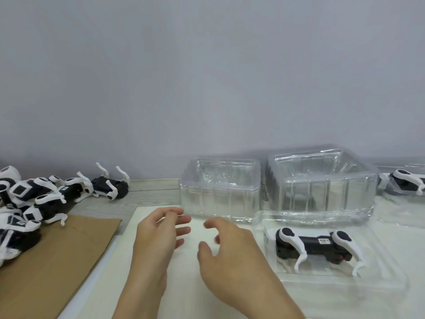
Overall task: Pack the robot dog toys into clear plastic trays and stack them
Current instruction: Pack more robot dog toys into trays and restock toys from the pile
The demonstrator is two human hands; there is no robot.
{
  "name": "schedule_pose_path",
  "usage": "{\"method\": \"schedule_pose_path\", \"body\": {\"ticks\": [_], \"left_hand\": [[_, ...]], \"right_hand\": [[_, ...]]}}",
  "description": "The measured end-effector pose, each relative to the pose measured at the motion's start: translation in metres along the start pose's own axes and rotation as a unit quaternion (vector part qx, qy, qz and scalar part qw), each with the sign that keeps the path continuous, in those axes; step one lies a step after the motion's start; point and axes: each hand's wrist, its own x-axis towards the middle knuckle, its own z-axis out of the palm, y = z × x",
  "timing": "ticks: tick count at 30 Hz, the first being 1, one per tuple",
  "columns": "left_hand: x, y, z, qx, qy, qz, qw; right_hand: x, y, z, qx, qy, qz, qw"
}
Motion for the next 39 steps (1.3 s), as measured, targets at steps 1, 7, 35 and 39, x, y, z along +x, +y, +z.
{"method": "schedule_pose_path", "body": {"ticks": [1, 7, 35, 39], "left_hand": [[0.000, 0.000, 0.001, -0.004, -0.001, 0.000, 1.000], [0.000, 0.000, 0.002, -0.011, -0.003, -0.002, 1.000], [0.000, -0.009, 0.006, 0.054, -0.008, 0.033, 0.998], [0.003, -0.009, 0.002, 0.026, 0.028, 0.038, 0.999]], "right_hand": [[0.001, 0.002, -0.004, -0.029, 0.007, 0.029, 0.999], [0.004, 0.024, -0.056, -0.160, 0.040, 0.216, 0.962], [0.030, 0.056, -0.017, -0.118, 0.279, -0.137, 0.943], [0.032, 0.059, -0.018, -0.044, 0.293, -0.146, 0.944]]}}
